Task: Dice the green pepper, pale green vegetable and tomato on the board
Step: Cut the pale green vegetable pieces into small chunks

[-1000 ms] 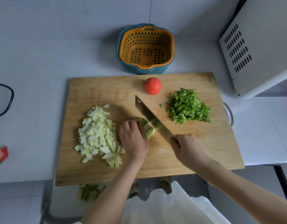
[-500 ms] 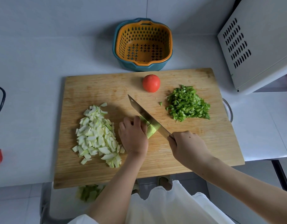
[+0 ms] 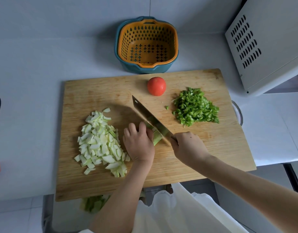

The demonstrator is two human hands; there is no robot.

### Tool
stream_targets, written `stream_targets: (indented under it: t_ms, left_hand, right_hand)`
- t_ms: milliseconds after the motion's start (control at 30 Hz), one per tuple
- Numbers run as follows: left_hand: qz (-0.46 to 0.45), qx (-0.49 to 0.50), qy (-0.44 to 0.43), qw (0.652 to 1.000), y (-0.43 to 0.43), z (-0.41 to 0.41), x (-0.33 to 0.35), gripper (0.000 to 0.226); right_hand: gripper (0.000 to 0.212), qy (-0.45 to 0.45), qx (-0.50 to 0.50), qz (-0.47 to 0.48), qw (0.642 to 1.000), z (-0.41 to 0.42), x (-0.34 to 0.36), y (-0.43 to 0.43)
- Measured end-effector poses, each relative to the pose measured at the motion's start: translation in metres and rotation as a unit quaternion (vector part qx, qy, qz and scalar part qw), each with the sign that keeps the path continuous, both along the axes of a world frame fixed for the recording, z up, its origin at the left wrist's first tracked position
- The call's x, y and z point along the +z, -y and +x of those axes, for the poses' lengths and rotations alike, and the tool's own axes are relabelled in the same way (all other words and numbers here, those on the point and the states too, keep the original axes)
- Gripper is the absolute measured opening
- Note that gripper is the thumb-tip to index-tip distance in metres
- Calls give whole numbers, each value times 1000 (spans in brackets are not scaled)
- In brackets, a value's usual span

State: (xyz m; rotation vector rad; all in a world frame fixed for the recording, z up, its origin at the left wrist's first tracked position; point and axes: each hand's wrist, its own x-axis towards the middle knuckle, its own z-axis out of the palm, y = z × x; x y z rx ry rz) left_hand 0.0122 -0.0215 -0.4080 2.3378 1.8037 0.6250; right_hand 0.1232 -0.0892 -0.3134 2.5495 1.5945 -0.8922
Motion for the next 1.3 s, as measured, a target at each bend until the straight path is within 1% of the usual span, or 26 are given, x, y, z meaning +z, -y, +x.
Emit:
stream_targets:
  t_ms: [167,233,333,533,600,667,800,867,933,1000,1133,1300]
  left_hand:
    - [-4,-12,-18,1000,-2,0,1,19]
    - [-9,-11,-15,1000,-2,0,1,19]
    - [-10,-8,-14,1000,-2,0,0,26]
    - [-17,2,0,1000,0,1,2,15]
    - [-19,-2,-1,1000,1,0,2,15]
    - [-16,-10,-6,1000,-1,-1,0,17]
    - [-21,-17,-15,1000,-2,0,-1,33]
    - [-18,-18,-13,1000,-1,0,0,30]
    - [-9,-17,-2,1000,-1,0,-1,21]
    - [-3,-17,10,1000,-1,0,-1,18]
    - [-3,-17,-5,1000,-2,0,-2,32]
    - [-1,-19,-2,1000,-4,0,-3,32]
  right_hand:
    - [41,32,33,-6,999,-2,23,16]
    - [41,37,37,-12,999,-3,27,16]
    - [40,37,37,-16,999,-3,23,11]
    - [28,20,12,-20,1000,-9,-4,-6]
    - [31,17,6,-11,1000,-8,-1,-3]
    - [39,19,10,-1,1000,-6,7,4]
    - [42,30,28,-10,999,-6,21,13]
    - [41,33,31,-19,999,-5,21,12]
    - [41,26,30,-29,999,-2,16,11]
    - [40,20,24,-35,999,-1,13,11]
    - [42,23,14,-16,999,-2,23,12]
    - [42,33,35,-17,999,-7,29,8]
